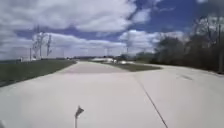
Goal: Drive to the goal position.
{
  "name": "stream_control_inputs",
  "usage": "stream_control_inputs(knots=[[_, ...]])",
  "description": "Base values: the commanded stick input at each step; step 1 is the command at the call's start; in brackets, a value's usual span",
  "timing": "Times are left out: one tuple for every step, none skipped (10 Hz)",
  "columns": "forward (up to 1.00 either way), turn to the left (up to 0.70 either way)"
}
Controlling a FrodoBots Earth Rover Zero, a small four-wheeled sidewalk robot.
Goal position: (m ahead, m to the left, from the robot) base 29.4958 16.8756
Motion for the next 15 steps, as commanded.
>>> stream_control_inputs(knots=[[1.00,0.00],[1.00,0.00],[1.00,0.00],[1.00,0.00],[1.00,0.00],[1.00,0.00],[1.00,0.00],[1.00,0.00],[1.00,0.00],[1.00,0.00],[1.00,0.00],[1.00,0.00],[1.00,0.00],[1.00,0.00],[1.00,0.00]])
